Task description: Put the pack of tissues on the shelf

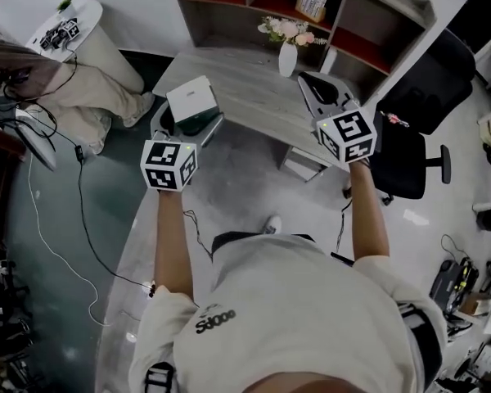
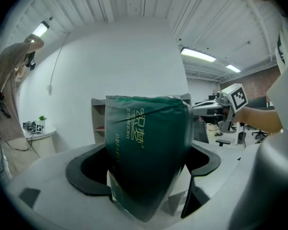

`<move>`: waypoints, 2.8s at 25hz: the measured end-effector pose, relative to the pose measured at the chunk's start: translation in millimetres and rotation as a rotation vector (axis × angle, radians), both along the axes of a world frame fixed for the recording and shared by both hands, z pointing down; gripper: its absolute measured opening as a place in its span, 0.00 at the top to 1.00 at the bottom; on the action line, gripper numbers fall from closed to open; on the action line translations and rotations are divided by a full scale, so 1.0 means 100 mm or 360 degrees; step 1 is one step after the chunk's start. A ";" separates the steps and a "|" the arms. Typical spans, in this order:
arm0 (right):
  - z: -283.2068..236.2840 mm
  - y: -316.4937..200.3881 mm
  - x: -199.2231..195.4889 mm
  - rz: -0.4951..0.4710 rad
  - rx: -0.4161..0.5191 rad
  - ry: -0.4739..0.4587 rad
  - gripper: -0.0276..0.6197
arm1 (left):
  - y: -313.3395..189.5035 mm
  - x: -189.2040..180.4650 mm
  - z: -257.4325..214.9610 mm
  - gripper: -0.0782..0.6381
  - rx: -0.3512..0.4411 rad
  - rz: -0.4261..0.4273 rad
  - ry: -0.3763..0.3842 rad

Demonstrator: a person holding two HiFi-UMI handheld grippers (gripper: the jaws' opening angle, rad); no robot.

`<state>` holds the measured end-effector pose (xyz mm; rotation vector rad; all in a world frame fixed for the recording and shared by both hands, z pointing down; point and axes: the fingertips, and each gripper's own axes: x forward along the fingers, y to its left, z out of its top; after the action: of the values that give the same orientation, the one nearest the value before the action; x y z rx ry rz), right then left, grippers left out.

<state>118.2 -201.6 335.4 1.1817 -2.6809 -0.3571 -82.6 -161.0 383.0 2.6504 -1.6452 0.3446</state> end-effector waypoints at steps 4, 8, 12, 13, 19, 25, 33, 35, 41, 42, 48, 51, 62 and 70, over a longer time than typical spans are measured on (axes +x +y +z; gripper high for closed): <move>0.11 -0.45 0.01 -0.0010 -0.0045 -0.0022 0.97 | -0.46 -0.01 0.07 0.21 -0.0025 -0.0028 0.0013; 0.17 -0.89 -0.07 0.0043 -0.0053 -0.0021 0.97 | -0.95 -0.16 0.13 0.21 -0.0039 -0.0035 0.0065; 0.23 -1.40 -0.20 0.0111 -0.0055 -0.0017 0.97 | -1.68 -0.35 0.11 0.21 -0.0033 0.0013 0.0065; 0.23 -1.56 -0.23 0.0141 -0.0048 -0.0017 0.97 | -1.89 -0.38 0.10 0.21 -0.0026 0.0039 0.0067; 0.07 -2.60 -0.48 0.0328 -0.0015 -0.0035 0.97 | -3.31 -0.56 -0.08 0.21 -0.0019 0.0237 0.0079; -0.02 -3.43 -0.62 0.0488 -0.0055 -0.0086 0.97 | -4.47 -0.60 -0.34 0.21 0.0008 0.0402 0.0098; 0.11 -3.96 -0.55 0.0722 -0.0078 -0.0167 0.97 | -5.38 -0.26 -0.52 0.21 0.0022 0.0675 0.0165; 0.15 -4.04 -0.52 0.0767 -0.0085 -0.0162 0.97 | -5.54 -0.15 -0.47 0.21 -0.0005 0.0724 0.0156; 0.34 -4.06 -0.42 0.0899 -0.0137 -0.0120 0.97 | -5.86 0.24 -0.37 0.21 -0.0093 0.0852 0.0224; 0.37 -4.06 -0.41 0.0910 -0.0145 -0.0118 0.97 | -5.90 0.28 -0.37 0.21 -0.0093 0.0859 0.0234; 0.47 -3.99 -0.35 0.0906 -0.0176 -0.0105 0.97 | -6.09 0.59 -0.37 0.21 -0.0074 0.0927 0.0259; 0.46 -3.99 -0.31 0.0892 -0.0219 -0.0209 0.97 | -6.16 0.64 -0.39 0.21 -0.0071 0.0938 0.0288; 0.36 -4.05 -0.26 0.0917 -0.0218 -0.0243 0.97 | -6.12 0.55 -0.46 0.21 -0.0029 0.0891 0.0299; 0.15 -3.67 -0.35 0.0820 -0.0158 -0.0210 0.97 | -5.67 0.12 -0.56 0.21 -0.0003 0.0703 0.0259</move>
<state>83.6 -569.0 350.5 1.8436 -2.3352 -0.0648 -70.8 -728.4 326.7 2.9297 -1.0068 0.1226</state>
